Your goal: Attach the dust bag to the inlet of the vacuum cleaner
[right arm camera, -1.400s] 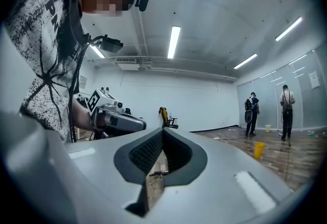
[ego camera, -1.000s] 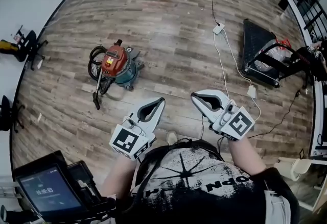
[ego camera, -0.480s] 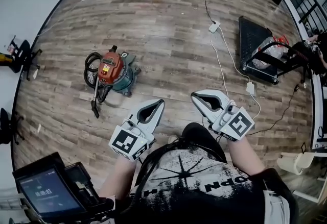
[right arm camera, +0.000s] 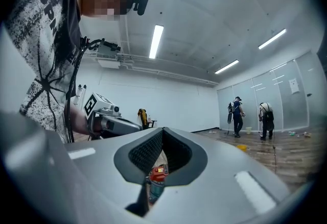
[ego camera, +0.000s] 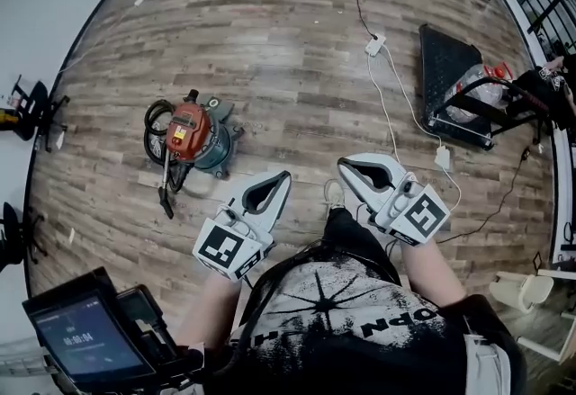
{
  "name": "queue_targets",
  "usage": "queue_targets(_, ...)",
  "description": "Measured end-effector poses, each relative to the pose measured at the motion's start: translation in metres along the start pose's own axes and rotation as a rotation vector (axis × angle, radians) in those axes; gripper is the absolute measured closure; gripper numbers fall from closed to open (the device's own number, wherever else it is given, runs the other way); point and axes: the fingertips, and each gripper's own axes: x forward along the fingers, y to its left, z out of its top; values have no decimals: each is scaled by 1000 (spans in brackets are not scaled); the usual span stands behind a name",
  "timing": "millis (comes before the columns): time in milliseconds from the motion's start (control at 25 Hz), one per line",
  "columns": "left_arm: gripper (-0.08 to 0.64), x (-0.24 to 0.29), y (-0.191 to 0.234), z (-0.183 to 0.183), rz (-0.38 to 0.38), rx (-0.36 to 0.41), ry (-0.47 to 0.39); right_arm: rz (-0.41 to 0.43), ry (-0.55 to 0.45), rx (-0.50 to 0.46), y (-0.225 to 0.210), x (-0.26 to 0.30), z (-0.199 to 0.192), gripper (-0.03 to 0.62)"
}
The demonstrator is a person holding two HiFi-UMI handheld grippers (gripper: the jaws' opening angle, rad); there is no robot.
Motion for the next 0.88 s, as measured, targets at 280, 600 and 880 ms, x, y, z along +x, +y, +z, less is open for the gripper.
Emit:
queue_targets(280, 568, 65, 39, 10, 18, -21, 14, 18, -5, 11, -77, 16, -1, 591)
queue_targets(600, 568, 148, 90, 29, 44, -51, 11, 1, -7, 45, -185, 23, -3, 591)
queue_targets(880, 568, 215, 108, 54, 53, -19, -3, 47, -31, 24, -249, 30, 8, 591)
